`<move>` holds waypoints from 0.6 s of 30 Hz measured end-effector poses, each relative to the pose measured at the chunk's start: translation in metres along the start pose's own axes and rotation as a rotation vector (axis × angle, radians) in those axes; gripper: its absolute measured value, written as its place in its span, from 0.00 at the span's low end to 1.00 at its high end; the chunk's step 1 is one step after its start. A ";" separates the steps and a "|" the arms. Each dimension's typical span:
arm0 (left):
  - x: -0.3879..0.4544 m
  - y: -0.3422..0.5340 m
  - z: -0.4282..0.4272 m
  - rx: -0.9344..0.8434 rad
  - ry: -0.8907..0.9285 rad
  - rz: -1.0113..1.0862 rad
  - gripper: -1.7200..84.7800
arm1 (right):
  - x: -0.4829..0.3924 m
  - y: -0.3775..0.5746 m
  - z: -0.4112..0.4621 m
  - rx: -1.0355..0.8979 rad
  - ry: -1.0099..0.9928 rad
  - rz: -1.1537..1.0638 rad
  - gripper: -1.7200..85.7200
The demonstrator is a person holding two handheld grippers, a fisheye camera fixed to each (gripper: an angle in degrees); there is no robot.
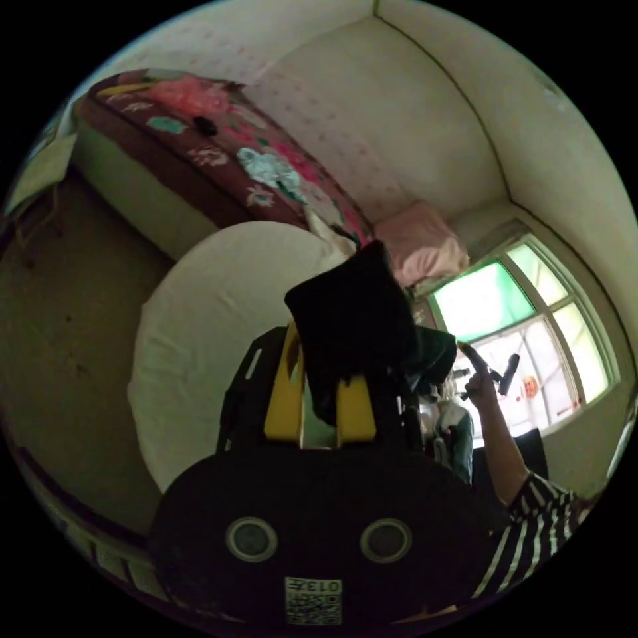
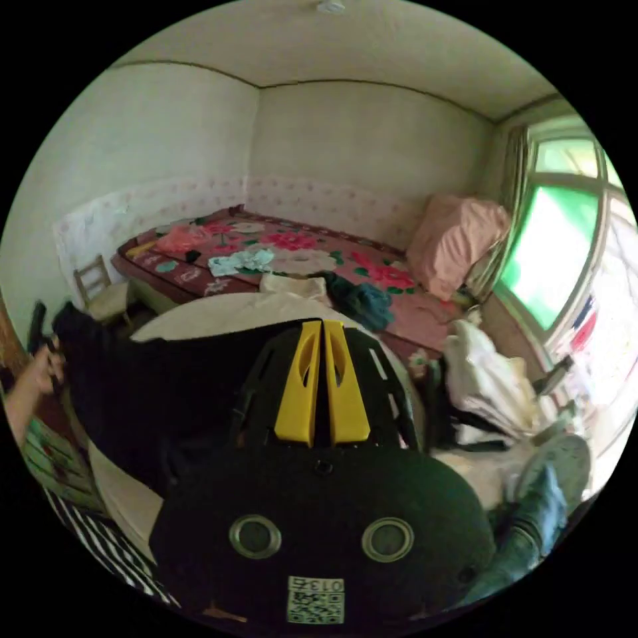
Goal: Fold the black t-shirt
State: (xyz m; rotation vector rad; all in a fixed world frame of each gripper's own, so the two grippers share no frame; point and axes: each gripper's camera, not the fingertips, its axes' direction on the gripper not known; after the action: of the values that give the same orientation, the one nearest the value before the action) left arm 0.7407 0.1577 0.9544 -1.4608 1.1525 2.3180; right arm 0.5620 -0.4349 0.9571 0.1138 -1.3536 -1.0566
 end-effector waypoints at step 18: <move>0.016 0.055 0.165 -0.410 -0.241 0.071 0.20 | -0.128 0.107 0.101 -0.476 0.076 -0.418 0.12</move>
State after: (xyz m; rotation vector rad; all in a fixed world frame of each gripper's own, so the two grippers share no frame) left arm 0.5895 0.2287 1.0070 -1.2134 0.7046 2.8078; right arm 0.5559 -0.2403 0.9583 0.0821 -0.9974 -1.6841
